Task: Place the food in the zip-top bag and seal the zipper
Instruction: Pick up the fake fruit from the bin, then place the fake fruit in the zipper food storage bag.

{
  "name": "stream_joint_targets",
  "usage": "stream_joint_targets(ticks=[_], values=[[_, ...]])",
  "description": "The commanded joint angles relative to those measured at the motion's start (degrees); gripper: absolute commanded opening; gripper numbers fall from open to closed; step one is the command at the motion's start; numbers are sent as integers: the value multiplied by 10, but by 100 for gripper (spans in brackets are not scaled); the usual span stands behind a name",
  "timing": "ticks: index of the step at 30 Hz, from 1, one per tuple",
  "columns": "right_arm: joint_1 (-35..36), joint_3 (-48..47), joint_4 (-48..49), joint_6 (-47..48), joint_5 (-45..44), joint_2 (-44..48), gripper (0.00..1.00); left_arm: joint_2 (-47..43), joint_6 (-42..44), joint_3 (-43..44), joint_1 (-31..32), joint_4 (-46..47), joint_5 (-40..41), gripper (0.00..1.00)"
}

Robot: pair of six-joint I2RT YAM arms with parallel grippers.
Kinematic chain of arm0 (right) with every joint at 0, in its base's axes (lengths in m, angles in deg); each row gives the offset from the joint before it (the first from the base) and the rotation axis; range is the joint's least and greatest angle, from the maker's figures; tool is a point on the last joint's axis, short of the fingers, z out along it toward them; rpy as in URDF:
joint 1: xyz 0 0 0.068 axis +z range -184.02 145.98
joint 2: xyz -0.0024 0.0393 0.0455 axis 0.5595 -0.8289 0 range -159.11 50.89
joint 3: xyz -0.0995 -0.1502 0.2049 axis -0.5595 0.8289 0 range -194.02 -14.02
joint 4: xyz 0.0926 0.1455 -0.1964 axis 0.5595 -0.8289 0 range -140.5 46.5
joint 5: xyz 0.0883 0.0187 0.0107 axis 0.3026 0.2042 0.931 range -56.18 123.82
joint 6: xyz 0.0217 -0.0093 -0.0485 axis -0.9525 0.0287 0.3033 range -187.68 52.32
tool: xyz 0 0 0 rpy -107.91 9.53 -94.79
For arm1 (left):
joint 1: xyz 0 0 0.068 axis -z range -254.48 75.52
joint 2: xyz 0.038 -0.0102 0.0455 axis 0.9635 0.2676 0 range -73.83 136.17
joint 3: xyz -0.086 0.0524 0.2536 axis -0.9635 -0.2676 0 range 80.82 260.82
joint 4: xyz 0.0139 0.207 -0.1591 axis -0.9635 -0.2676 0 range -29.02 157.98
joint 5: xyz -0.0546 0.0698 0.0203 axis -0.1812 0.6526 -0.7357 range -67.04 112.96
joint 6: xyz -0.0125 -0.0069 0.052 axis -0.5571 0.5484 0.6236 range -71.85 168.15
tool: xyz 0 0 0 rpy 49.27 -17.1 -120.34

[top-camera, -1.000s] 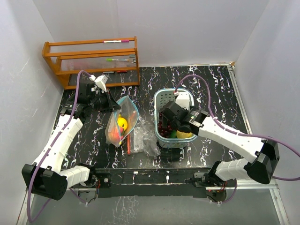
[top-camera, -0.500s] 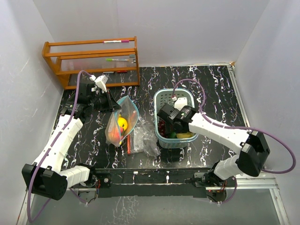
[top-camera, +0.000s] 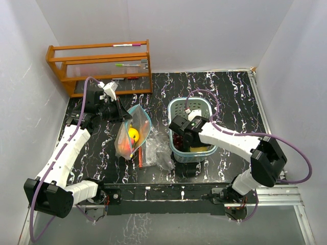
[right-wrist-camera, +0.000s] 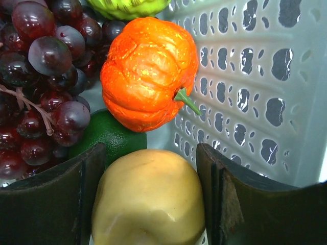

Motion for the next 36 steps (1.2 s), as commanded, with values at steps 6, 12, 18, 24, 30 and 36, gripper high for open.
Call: stream_joint_targets(ticks=[6, 12, 18, 24, 30, 36], values=[[-1, -101, -10, 19, 3, 68, 41, -5, 3, -2, 2, 4, -7, 0], [-2, -149, 78, 91, 52, 161, 41, -3, 3, -1, 2, 4, -6, 0], [-1, -135, 278, 174, 258, 214, 41, 2, 0, 0, 2, 7, -8, 0], [14, -152, 430, 173, 376, 159, 36, 1, 0, -2, 1, 7, -5, 0], [34, -173, 528, 168, 335, 88, 36, -2, -1, 2, 2, 5, -9, 0], [50, -198, 545, 167, 290, 26, 38, -1, -2, 3, 2, 7, -15, 0]])
